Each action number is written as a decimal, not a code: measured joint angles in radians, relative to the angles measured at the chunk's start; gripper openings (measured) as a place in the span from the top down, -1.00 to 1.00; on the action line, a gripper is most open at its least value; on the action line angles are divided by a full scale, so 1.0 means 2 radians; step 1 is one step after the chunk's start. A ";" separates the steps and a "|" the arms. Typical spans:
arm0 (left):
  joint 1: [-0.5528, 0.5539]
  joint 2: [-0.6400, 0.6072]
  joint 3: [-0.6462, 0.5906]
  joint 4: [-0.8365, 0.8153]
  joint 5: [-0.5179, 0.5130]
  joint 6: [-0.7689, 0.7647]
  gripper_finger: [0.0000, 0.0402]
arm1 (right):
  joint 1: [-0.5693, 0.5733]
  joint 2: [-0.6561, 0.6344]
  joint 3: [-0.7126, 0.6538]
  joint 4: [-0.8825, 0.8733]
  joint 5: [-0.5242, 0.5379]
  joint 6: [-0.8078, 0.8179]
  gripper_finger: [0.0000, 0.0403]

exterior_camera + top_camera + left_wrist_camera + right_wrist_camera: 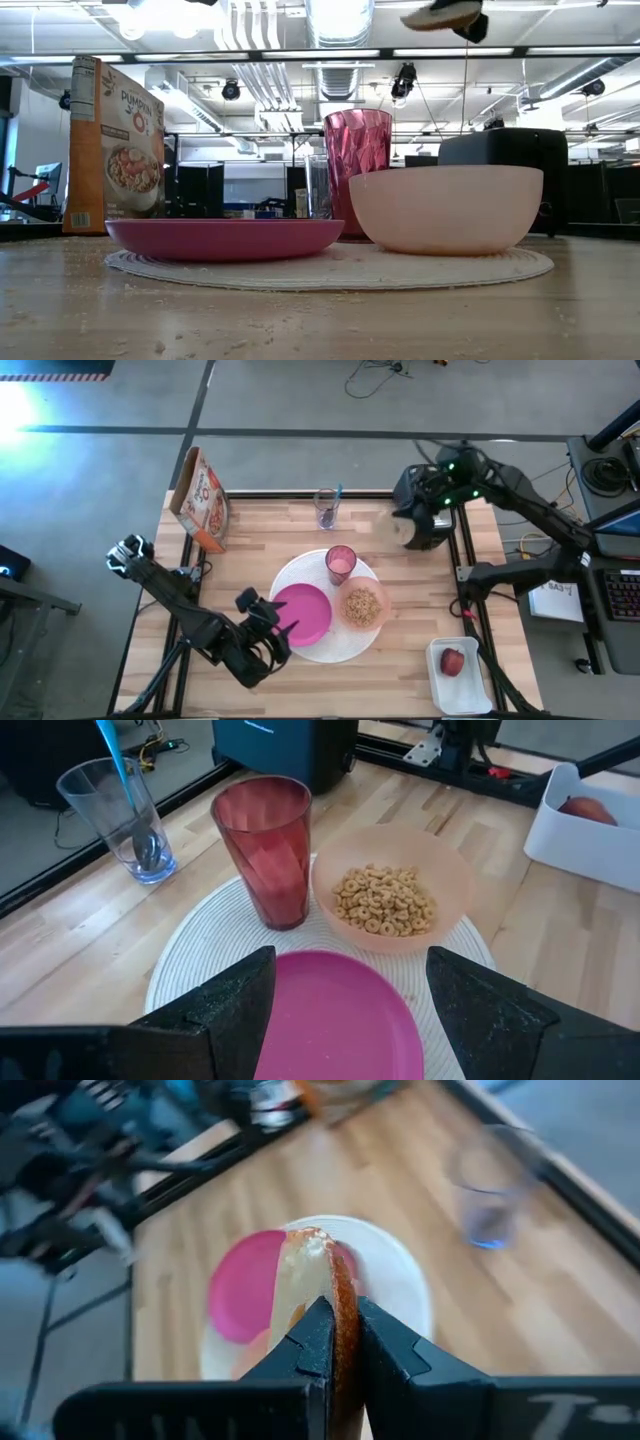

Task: Arrange a breakfast setting
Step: Put the toasted bread on the pink plate

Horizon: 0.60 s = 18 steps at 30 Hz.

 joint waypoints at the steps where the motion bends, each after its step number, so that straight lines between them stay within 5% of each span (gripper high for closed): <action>1: 0.000 0.003 0.000 0.000 0.000 -0.003 -0.21 | 0.017 0.002 -0.004 0.011 0.000 0.000 0.88; 9: 0.000 0.006 0.000 0.004 0.000 -0.021 -0.21 | 0.150 0.026 -0.037 0.120 0.009 0.000 0.88; 18: 0.000 0.007 0.000 0.006 0.000 -0.025 -0.21 | 0.268 0.080 -0.080 0.230 0.116 0.033 0.88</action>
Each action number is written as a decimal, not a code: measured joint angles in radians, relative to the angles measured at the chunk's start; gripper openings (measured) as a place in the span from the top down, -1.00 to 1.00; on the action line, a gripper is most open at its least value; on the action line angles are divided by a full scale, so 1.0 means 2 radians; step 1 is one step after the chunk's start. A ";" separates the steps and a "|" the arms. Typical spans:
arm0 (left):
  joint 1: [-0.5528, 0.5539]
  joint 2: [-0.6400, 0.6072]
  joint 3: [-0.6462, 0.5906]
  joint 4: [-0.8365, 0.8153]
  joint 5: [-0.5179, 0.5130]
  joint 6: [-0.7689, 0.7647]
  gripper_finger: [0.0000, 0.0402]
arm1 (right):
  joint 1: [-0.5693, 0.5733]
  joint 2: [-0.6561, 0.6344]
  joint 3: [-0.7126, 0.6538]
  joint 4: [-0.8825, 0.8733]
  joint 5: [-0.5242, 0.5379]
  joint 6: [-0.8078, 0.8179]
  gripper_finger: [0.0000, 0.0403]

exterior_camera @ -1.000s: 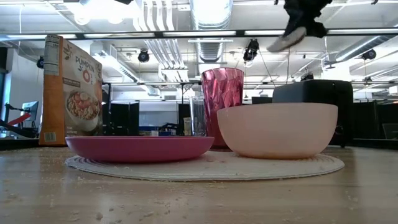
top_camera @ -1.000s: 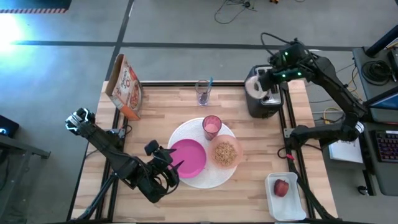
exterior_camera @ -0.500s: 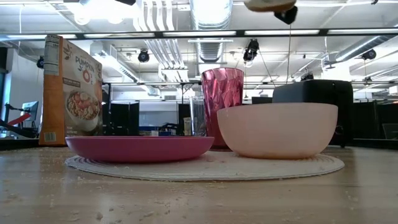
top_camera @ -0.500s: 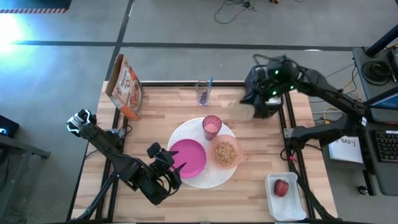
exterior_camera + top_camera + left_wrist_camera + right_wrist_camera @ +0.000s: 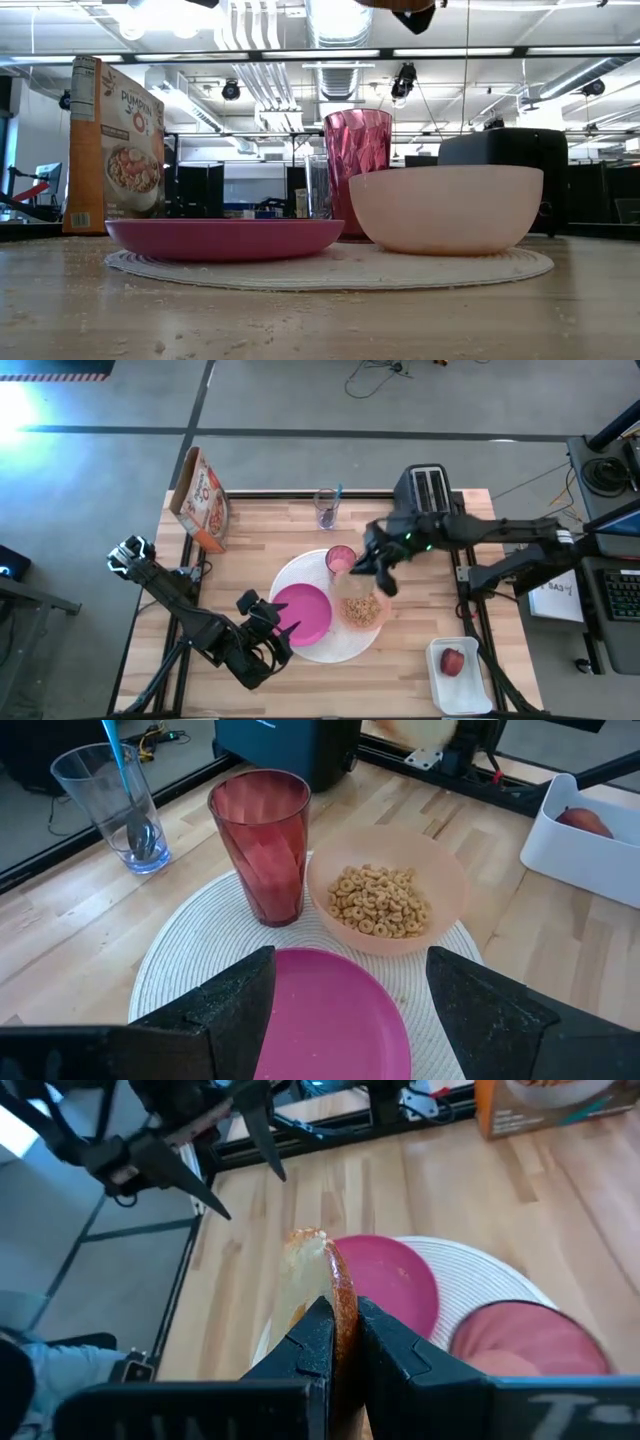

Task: Arrange a breakfast setting
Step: Put the toasted bread on the pink plate

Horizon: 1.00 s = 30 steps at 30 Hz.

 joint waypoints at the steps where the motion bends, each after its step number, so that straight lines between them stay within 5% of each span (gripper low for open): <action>1: 0.000 0.000 0.000 0.000 0.000 0.000 -0.21 | 0.009 0.009 -0.001 0.006 0.010 0.003 0.88; 15: 0.000 0.000 0.000 0.003 0.004 0.000 -0.21 | 0.073 0.140 -0.002 0.104 0.065 0.015 0.88; 22: 0.000 0.000 0.000 0.003 0.015 0.000 -0.21 | 0.084 0.176 -0.002 0.121 0.158 -0.003 0.88; 30: 0.000 0.000 0.000 -0.001 0.015 0.000 -0.21 | 0.089 0.205 -0.002 0.150 0.164 -0.012 0.88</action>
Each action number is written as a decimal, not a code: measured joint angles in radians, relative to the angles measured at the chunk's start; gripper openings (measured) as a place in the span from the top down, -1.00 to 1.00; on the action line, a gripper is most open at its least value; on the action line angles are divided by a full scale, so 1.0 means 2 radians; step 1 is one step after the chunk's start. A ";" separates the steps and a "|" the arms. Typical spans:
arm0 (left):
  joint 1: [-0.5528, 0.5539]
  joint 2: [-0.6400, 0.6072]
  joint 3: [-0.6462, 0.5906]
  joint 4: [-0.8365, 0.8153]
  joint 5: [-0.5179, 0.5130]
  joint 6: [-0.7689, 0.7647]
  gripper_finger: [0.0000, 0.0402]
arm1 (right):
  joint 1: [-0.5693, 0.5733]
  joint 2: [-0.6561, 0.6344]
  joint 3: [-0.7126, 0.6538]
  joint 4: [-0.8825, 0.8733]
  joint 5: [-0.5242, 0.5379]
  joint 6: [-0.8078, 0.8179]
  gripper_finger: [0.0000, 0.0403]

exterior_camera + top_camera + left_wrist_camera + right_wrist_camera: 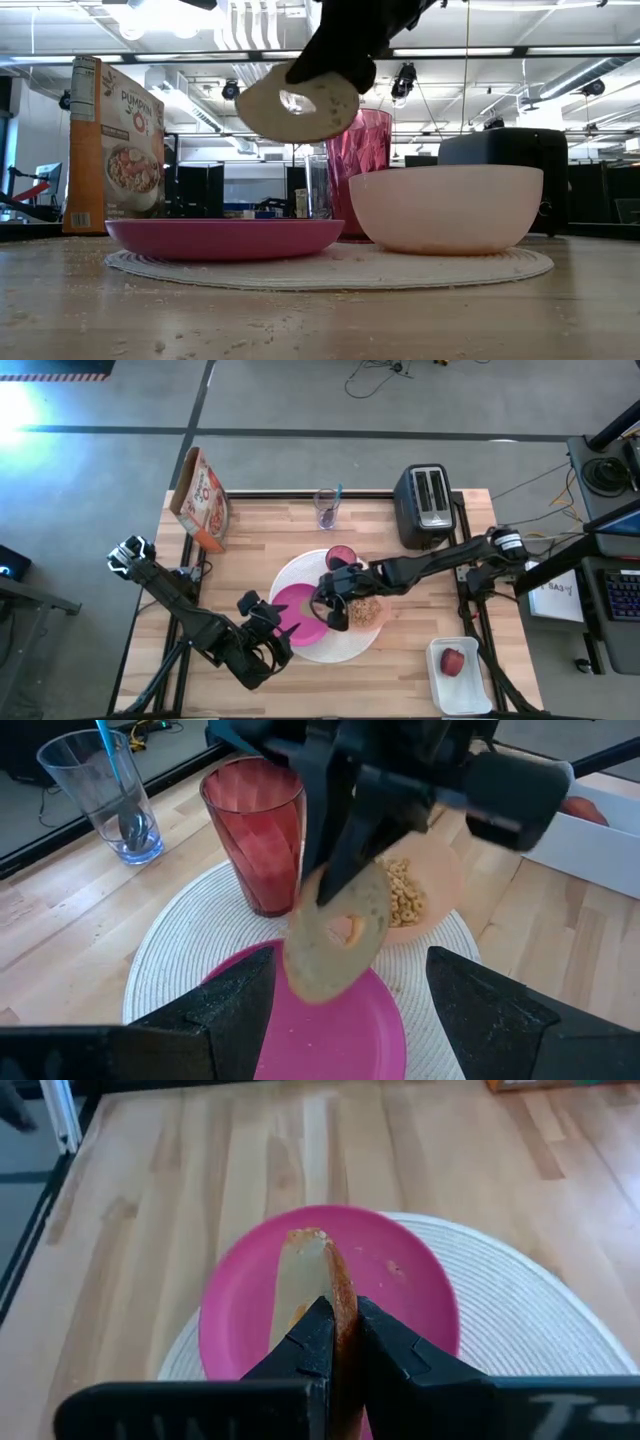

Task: Arrange a breakfast setting
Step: Put the toasted bread on the pink plate

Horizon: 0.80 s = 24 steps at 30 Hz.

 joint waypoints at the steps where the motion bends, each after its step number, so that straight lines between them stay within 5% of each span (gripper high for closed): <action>1: 0.000 0.000 0.000 0.000 0.000 0.000 -0.21 | 0.001 0.004 0.000 0.000 0.000 0.000 0.89; 17: 0.000 0.000 0.000 -0.007 0.000 0.000 -0.21 | 0.012 0.035 0.000 0.024 0.000 -0.004 0.88; 24: 0.000 0.000 0.000 -0.008 0.000 0.000 -0.21 | 0.013 0.036 0.000 0.035 -0.021 -0.013 0.68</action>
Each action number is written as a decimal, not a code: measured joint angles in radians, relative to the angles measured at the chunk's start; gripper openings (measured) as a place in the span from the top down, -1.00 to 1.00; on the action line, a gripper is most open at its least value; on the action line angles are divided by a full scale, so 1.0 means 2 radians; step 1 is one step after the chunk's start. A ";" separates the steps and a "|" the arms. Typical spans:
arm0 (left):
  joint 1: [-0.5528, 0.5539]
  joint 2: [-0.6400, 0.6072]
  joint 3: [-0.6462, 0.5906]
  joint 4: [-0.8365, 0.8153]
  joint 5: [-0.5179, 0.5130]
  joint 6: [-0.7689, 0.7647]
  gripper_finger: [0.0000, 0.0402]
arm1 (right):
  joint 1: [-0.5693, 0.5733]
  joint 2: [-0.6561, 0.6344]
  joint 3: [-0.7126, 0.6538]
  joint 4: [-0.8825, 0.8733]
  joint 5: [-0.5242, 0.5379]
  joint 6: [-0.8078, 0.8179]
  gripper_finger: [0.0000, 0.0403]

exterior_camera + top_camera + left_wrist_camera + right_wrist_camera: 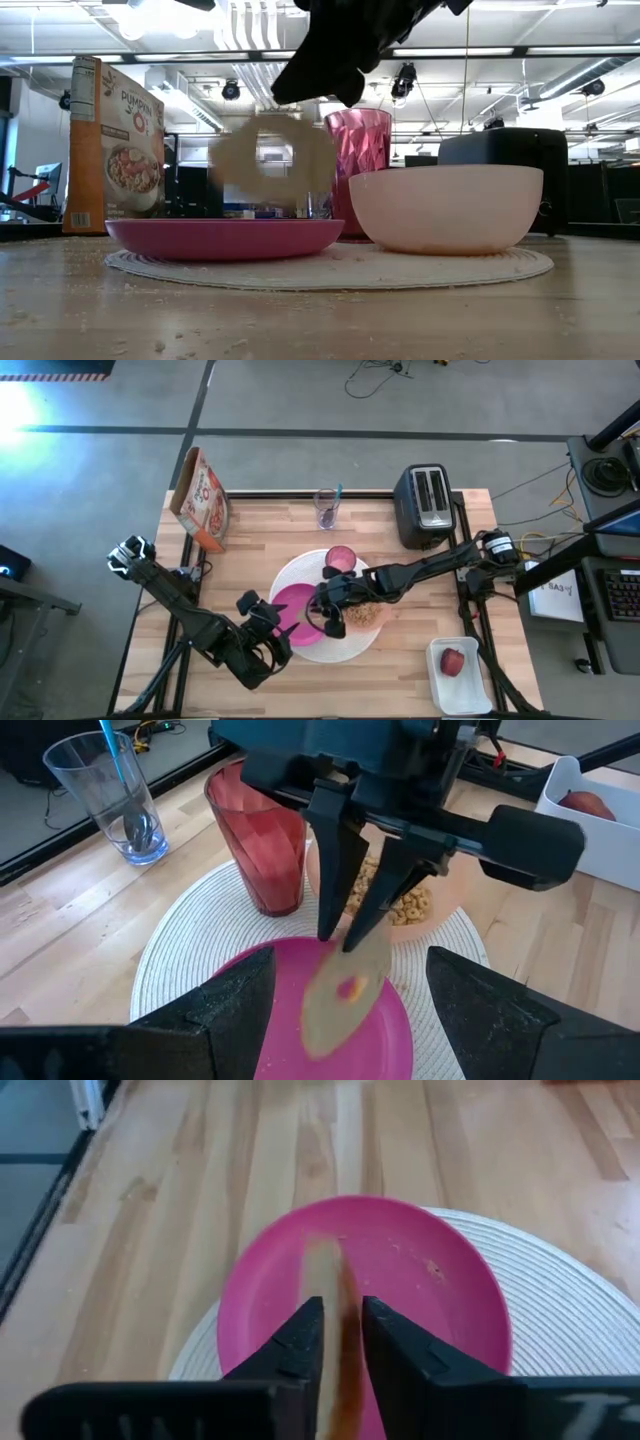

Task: Arrange a breakfast setting
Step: Put the toasted bread on the pink plate, then put the apple on the white tablemat to the top of the pink plate

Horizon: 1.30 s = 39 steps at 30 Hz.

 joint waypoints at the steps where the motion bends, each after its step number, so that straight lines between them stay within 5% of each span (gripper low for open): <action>1: 0.000 0.000 0.000 0.000 0.000 0.000 -0.21 | 0.000 0.000 0.000 0.003 -0.002 0.000 0.64; 10: 0.000 0.000 0.000 -0.002 0.000 0.000 -0.21 | 0.000 -0.010 0.000 0.005 -0.003 -0.008 0.44; 22: 0.000 0.000 0.000 -0.011 -0.004 0.000 -0.21 | -0.011 -0.129 0.000 -0.110 0.004 -0.009 0.53; 27: 0.000 0.000 0.000 -0.022 -0.012 -0.001 -0.21 | -0.013 -0.177 -0.003 -0.175 0.062 -0.004 0.52; 39: 0.001 -0.008 0.000 -0.075 -0.014 -0.026 -0.21 | -0.013 -0.247 -0.152 -0.135 0.087 0.146 0.50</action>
